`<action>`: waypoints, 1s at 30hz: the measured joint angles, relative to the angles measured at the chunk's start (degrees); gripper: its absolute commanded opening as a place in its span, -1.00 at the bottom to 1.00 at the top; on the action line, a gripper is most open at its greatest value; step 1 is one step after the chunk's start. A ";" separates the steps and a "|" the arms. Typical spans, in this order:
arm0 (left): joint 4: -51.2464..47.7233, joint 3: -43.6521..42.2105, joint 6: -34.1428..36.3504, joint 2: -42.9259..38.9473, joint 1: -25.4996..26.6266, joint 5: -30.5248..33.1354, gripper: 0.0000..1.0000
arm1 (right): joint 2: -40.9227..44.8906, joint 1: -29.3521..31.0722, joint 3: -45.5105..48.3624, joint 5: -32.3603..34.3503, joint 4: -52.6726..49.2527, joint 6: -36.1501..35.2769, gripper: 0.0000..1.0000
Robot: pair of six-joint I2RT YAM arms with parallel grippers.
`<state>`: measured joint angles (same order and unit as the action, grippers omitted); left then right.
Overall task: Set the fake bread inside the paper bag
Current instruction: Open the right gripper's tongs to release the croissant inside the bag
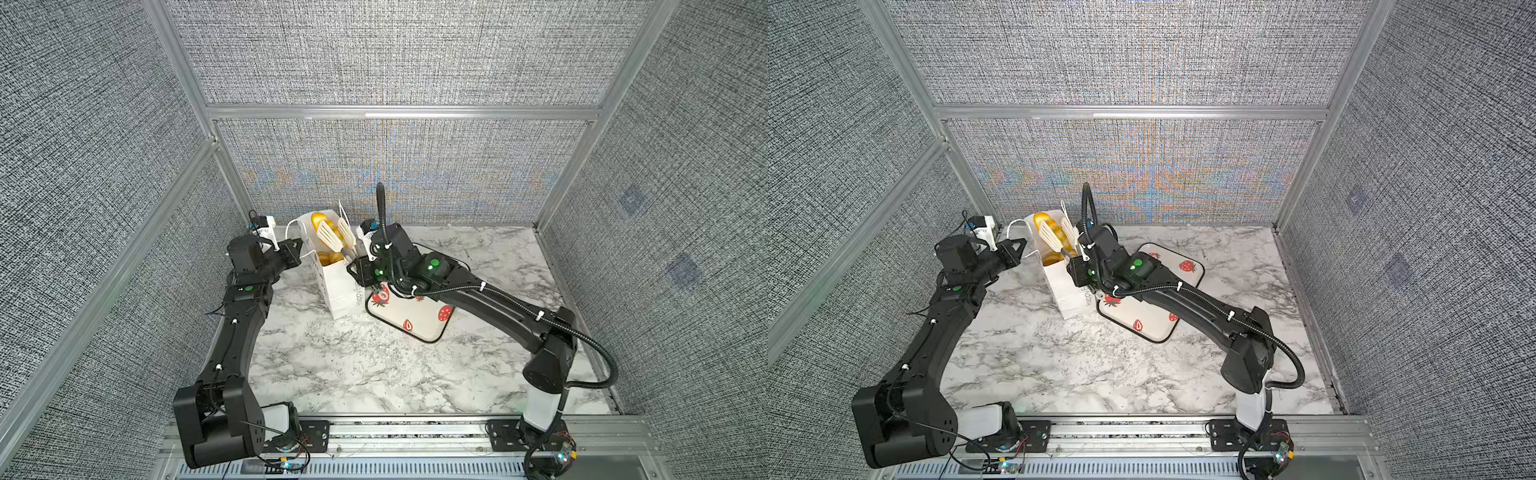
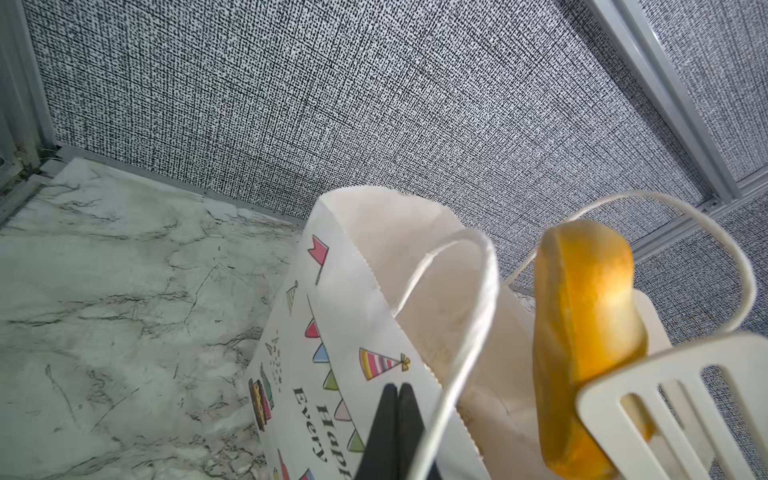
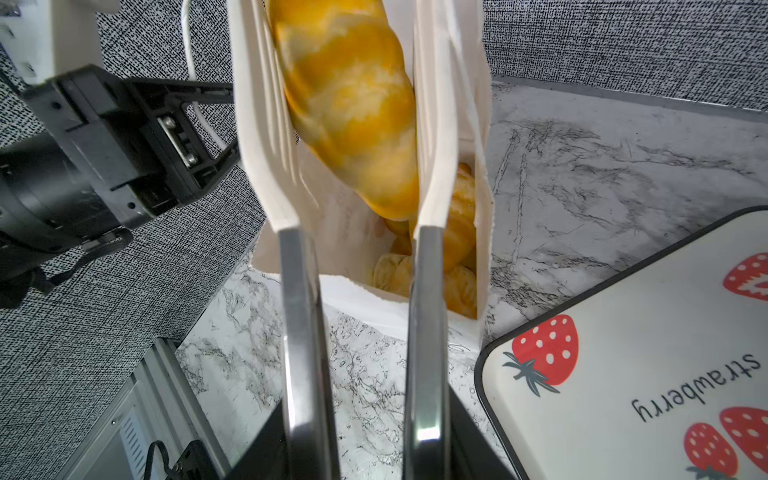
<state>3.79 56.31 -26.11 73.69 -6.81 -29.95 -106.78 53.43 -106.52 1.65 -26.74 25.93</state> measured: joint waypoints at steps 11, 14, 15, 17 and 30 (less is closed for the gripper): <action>0.00 0.00 0.02 0.00 0.00 0.00 -1.00 | 0.20 -0.02 0.00 0.02 0.04 -0.04 0.10; 0.00 0.00 0.04 0.00 0.00 0.00 -1.00 | 0.24 -0.02 0.00 0.02 0.02 -0.04 0.11; 0.00 0.00 0.04 0.00 0.00 0.00 -1.00 | 0.31 -0.02 0.00 0.00 -0.02 -0.04 0.10; 0.00 0.00 0.07 -0.02 0.00 0.00 -1.00 | 0.61 -0.02 0.00 0.00 0.00 -0.04 0.10; 0.02 0.00 0.07 -0.68 0.00 -0.02 -1.00 | 3.08 0.15 -1.53 0.02 -0.02 -1.07 0.03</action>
<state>3.81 56.31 -26.04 73.01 -6.81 -29.98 -103.70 53.58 -108.05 1.67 -26.76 24.86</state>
